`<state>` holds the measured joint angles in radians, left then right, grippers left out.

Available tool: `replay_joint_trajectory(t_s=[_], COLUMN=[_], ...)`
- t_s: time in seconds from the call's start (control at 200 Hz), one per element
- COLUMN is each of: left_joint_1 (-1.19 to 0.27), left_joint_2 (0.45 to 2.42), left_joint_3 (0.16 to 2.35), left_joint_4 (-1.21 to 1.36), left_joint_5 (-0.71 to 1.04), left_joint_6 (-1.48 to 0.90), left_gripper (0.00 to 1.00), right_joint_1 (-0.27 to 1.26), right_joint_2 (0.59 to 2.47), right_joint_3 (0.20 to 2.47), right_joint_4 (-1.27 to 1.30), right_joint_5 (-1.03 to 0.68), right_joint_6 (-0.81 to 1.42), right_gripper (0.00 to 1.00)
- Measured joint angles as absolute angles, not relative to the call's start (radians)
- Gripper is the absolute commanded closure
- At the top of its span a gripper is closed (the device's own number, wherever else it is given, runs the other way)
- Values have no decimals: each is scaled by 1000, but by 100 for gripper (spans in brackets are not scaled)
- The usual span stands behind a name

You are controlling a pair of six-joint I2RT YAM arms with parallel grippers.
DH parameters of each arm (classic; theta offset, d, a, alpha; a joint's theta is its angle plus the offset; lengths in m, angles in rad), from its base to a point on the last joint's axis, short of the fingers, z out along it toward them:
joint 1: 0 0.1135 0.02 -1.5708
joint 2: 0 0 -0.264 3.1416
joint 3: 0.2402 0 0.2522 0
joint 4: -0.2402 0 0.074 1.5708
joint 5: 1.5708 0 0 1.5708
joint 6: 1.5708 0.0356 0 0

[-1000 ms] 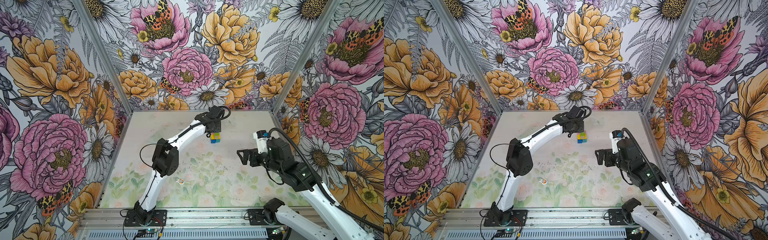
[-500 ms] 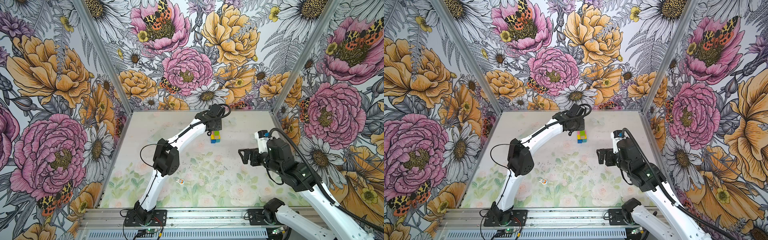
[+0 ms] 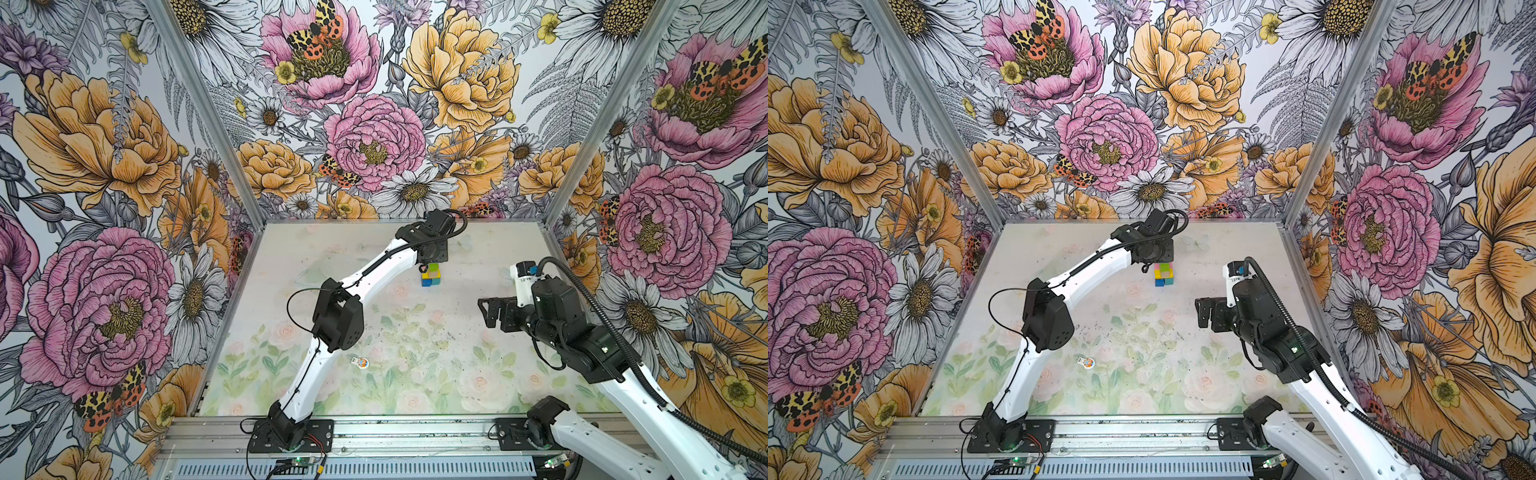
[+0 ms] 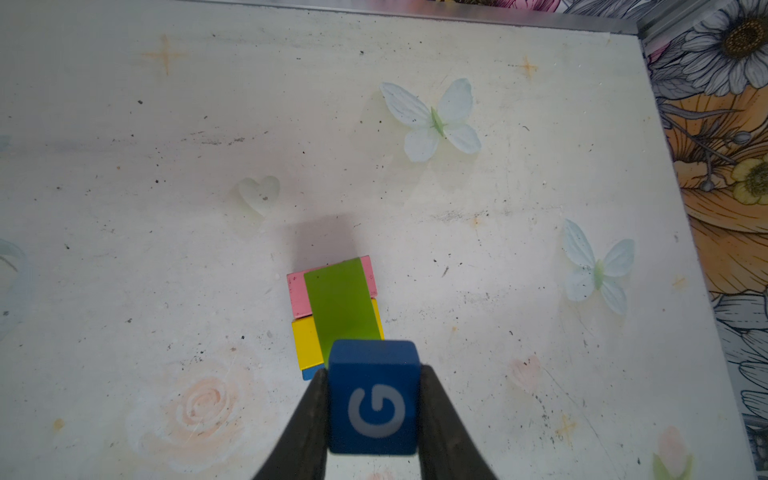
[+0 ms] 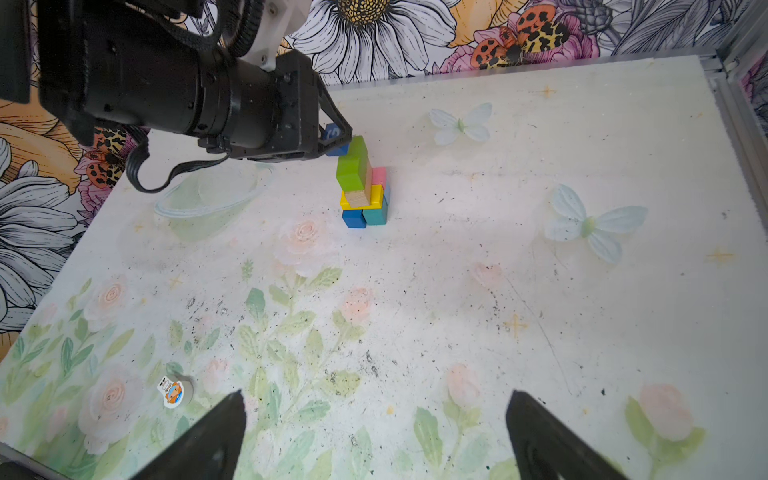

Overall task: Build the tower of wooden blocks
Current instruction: 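Carry the blue G cube with the left gripper over the stack top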

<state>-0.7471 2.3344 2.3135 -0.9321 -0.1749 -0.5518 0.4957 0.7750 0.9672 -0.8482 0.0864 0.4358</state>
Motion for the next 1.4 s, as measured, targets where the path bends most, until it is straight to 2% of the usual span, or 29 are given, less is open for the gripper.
replay_joint_trajectory(t_s=[1.401], left_joint_1=[-749], left_joint_2=[2385], left_joint_3=[2392], left_joint_4=[-962], left_joint_5=[-220], left_joint_6=[-552], left_gripper=[71], right_joint_1=[491], right_joint_2=[766], right_joint_3=[952], right_joint_4=[-849], right_joint_5=[87], right_joint_6=[421], right_gripper=[0])
